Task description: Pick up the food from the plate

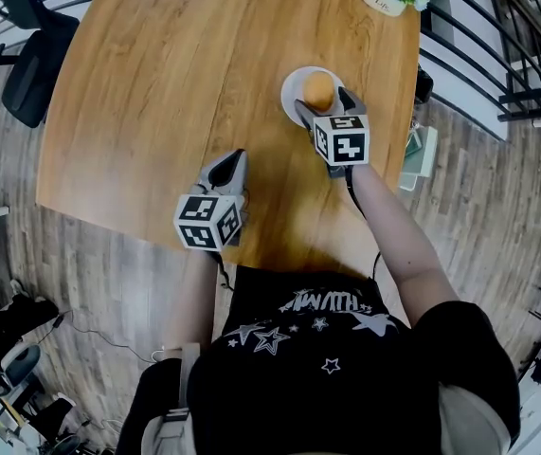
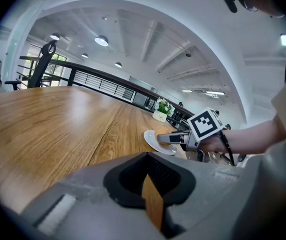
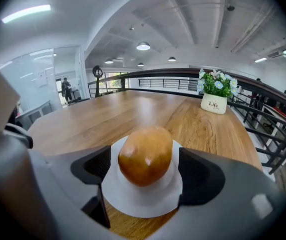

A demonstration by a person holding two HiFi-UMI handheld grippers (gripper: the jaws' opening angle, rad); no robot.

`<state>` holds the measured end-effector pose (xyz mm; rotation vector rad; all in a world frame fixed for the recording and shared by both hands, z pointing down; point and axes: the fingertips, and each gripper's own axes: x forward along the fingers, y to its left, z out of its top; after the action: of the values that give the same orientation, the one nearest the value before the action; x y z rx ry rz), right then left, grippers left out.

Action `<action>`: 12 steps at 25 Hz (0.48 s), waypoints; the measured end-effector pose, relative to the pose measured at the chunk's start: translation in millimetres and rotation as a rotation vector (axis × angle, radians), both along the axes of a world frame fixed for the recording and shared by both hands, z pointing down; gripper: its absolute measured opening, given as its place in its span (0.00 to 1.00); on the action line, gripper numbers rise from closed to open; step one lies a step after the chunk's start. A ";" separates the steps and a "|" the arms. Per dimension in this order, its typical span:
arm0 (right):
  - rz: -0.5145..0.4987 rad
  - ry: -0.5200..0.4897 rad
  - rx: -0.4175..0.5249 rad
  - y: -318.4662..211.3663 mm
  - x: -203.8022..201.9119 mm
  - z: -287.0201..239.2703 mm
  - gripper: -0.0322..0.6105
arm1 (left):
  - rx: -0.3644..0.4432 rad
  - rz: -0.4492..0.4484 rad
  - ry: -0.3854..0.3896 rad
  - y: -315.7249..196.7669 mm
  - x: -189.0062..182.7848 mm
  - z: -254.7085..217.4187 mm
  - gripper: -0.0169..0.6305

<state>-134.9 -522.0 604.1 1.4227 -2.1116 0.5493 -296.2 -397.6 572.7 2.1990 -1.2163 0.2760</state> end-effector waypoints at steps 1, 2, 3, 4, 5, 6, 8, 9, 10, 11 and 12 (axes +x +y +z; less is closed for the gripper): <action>-0.004 0.004 -0.005 -1.2 -1.4 0.6 0.70 | -0.001 -0.002 0.000 -0.6 -1.3 0.0 0.03; -0.006 0.007 -0.010 -2.3 -2.4 1.3 0.69 | -0.003 -0.004 0.000 -1.1 -2.2 -0.2 0.03; -0.006 0.010 -0.015 -3.4 -2.7 2.0 0.68 | -0.004 -0.005 0.002 -1.3 -2.6 -0.4 0.03; -0.003 0.014 -0.021 -4.2 -2.0 2.8 0.68 | -0.005 -0.006 0.003 -1.3 -2.5 -0.5 0.03; 0.002 0.019 -0.026 -4.8 -0.8 3.8 0.68 | -0.005 -0.008 0.003 -1.1 -2.3 -0.3 0.03; 0.006 0.025 -0.031 -5.2 0.8 5.1 0.65 | -0.005 -0.009 0.003 -0.9 -2.2 0.2 0.03; 0.010 0.034 -0.037 -6.2 3.0 7.5 0.62 | -0.006 -0.014 0.003 -1.0 -2.1 1.9 0.03; 0.010 0.036 -0.038 -6.9 3.4 8.4 0.61 | -0.007 -0.017 0.004 -1.1 -2.1 3.0 0.03; 0.011 0.036 -0.039 -7.4 3.5 9.0 0.59 | -0.008 -0.020 0.004 -1.0 -2.2 3.9 0.03; 0.013 0.035 -0.039 -7.5 3.1 9.3 0.59 | -0.010 -0.023 0.005 -0.2 -2.6 4.6 0.03; 0.013 0.032 -0.041 -6.9 2.4 9.1 0.59 | -0.010 -0.024 0.004 1.2 -2.9 4.8 0.03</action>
<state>-132.5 -528.9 613.3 1.4145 -2.0557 0.5686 -299.1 -396.4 577.5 2.1737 -1.2357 0.2678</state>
